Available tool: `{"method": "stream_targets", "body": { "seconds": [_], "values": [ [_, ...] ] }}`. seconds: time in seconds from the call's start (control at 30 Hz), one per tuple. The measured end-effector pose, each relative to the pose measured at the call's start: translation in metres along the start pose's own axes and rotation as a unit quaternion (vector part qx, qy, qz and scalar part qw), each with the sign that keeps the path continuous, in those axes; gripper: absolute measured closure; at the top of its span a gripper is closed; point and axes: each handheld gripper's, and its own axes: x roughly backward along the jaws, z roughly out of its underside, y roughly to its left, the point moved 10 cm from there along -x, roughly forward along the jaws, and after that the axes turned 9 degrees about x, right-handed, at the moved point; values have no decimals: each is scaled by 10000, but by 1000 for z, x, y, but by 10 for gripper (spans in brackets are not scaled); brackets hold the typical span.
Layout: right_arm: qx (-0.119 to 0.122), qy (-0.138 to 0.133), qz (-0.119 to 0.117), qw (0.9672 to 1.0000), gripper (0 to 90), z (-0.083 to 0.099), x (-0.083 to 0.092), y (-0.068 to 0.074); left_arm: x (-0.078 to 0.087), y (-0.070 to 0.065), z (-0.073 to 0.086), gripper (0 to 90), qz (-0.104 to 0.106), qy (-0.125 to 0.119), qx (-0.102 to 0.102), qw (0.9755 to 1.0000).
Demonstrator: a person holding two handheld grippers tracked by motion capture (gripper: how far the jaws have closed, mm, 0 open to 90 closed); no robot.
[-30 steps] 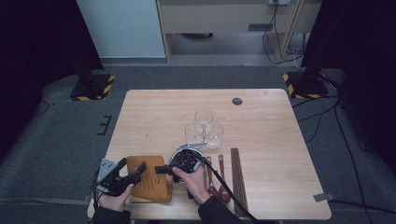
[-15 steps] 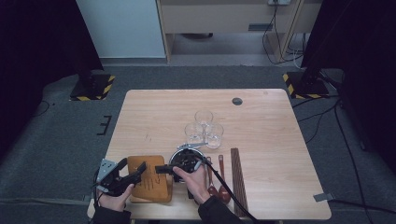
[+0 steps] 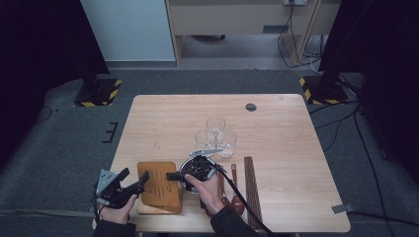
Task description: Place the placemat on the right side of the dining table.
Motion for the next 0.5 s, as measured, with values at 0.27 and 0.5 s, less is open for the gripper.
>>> {"method": "stream_targets", "body": {
  "seconds": [0.27,0.5],
  "values": [
    [43,-199,25,9998,870,-10,8,0,3,12,-1,170,-172,-65,130,9997],
    [89,-453,153,9988,870,-24,23,-3,2,19,1,174,-335,-10,157,9993]
  ]
}}
